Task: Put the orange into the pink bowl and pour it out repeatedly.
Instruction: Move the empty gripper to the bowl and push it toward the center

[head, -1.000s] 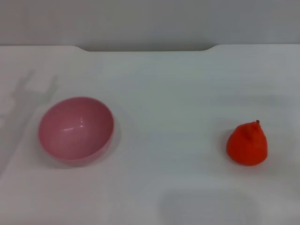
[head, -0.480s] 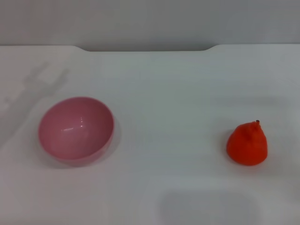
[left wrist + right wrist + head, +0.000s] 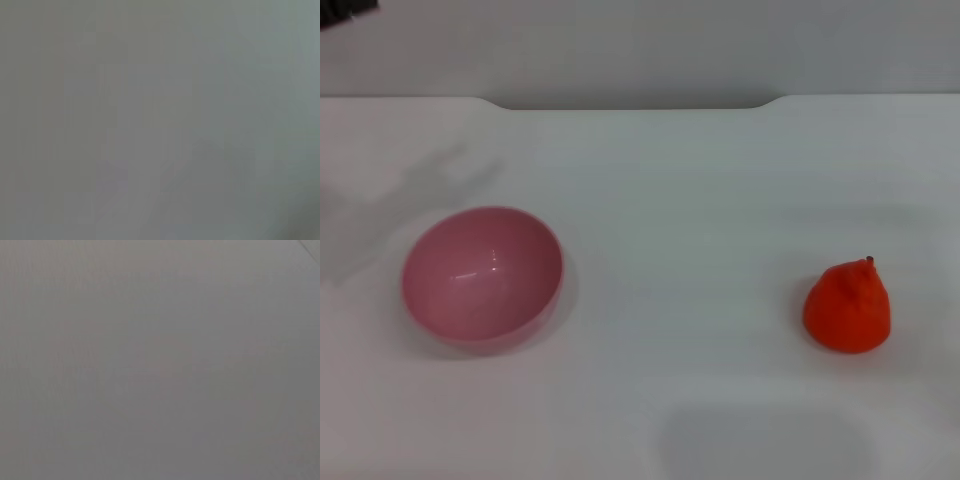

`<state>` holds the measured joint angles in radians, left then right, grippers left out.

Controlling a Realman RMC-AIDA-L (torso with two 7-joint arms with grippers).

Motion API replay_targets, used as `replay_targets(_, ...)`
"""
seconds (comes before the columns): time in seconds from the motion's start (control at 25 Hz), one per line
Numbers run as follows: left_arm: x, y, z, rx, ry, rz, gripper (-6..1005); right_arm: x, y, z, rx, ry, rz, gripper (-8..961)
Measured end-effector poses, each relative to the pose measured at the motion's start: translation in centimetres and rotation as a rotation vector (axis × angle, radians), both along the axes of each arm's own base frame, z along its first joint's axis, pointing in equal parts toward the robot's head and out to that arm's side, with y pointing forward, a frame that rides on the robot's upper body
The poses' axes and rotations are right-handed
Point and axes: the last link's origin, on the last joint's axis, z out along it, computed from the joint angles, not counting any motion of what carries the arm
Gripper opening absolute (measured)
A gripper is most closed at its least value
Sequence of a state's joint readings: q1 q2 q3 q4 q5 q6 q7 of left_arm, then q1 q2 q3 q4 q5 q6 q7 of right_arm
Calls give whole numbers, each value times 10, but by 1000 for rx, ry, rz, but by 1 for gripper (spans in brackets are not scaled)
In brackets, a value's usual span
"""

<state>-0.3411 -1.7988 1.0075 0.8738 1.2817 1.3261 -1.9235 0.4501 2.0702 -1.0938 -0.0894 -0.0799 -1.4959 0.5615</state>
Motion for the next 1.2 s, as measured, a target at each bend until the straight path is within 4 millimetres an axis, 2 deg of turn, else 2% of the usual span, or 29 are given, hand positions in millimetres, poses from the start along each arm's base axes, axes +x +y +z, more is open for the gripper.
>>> replay_targets(0.16,4,4,4,-113,120,94,755,-3,3,0,-2,-5,13,753)
replay_targets(0.2,8,4,5,-173,245,166,755,-4,3,0,-3,-6,15,753)
replay_targets(0.36,14,2,4,-191,404,245,753,-4,3,0,-3,-6,18,753)
replay_targets(0.52,22,-1,-3,-195,542,300,752,-4,3,0,-4,-6,17,754)
replay_targets(0.64,40,-7,-19,-243,698,307,750,-3,2,0,-4,-6,16,754)
replay_targets(0.72,40,-7,-19,-243,698,307,750,-3,2,0,-5,-5,17,754)
replay_targets(0.8,45,-11,-31,-279,765,317,749,-4,1,-1,-9,-5,19,754)
replay_targets(1.0,45,-11,-37,-295,784,324,747,-3,1,-3,-16,-6,18,753)
replay_targets(1.04,39,-12,-52,-342,797,333,747,-3,1,-3,-17,-5,18,753)
replay_targets(1.08,34,-11,-58,-355,791,342,746,-3,1,-3,-17,-5,18,753)
replay_targets(1.2,30,-10,-63,-362,785,351,745,-3,1,-3,-19,-6,18,753)
